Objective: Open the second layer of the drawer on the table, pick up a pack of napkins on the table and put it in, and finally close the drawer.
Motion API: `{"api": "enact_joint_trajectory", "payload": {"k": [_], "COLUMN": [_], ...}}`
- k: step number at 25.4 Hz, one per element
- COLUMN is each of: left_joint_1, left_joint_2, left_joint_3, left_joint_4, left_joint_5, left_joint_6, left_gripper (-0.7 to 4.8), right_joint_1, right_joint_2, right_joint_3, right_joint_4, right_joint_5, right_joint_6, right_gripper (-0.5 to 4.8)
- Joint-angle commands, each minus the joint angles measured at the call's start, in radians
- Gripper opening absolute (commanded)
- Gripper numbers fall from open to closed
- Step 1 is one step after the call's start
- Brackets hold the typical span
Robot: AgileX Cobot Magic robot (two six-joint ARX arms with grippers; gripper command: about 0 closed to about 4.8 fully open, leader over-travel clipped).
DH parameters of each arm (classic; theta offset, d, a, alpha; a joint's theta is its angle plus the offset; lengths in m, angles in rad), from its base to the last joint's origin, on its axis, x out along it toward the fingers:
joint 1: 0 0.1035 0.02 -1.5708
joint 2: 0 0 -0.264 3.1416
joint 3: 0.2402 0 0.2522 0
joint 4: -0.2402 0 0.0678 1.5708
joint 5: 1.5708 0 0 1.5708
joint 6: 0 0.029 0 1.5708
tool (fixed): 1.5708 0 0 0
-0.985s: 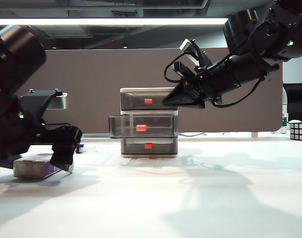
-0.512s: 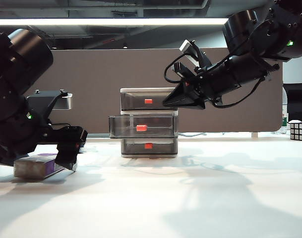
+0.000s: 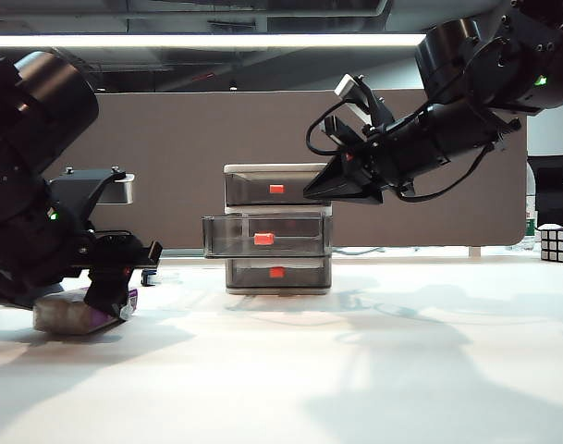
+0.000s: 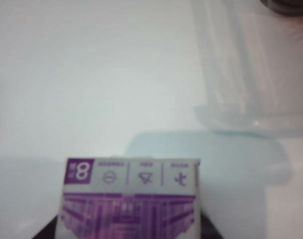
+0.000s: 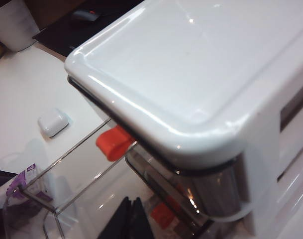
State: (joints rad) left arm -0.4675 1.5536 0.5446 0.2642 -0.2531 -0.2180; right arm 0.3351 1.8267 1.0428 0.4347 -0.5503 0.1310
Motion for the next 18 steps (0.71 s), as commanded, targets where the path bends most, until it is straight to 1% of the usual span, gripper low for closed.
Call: {"api": "enact_joint_trajectory", "payload": {"k": [1, 3, 8, 11, 12, 18], "left_joint_1": [-0.001, -0.002, -0.003, -0.004, -0.004, -0.004], "left_joint_2": [0.002, 0.002, 0.002, -0.010, -0.036, -0.167], "left_joint_3": [-0.005, -0.005, -0.004, -0.004, -0.004, -0.002], "left_joint_4": [-0.047, -0.046, -0.044, -0.039, -0.038, -0.003], "left_joint_5": [0.004, 0.004, 0.004, 0.004, 0.004, 0.005], "left_joint_6": [0.009, 0.009, 0.010, 0.034, 0.053, 0.092], "left_gripper": [2.23, 2.05, 2.06, 2.06, 2.05, 2.05], "right_joint_1": [0.003, 0.003, 0.003, 0.003, 0.003, 0.003], "right_joint_2": [-0.004, -0.004, -0.004, -0.004, -0.004, -0.004], "right_joint_3": [0.003, 0.003, 0.003, 0.003, 0.003, 0.003], "right_joint_4": [0.010, 0.010, 0.010, 0.010, 0.010, 0.010], "right_joint_5": [-0.003, -0.003, -0.003, -0.003, -0.003, -0.003], "right_joint_6": [0.000, 0.000, 0.000, 0.000, 0.000, 0.000], "right_gripper": [-0.05, -0.05, -0.05, -0.05, -0.05, -0.05]}}
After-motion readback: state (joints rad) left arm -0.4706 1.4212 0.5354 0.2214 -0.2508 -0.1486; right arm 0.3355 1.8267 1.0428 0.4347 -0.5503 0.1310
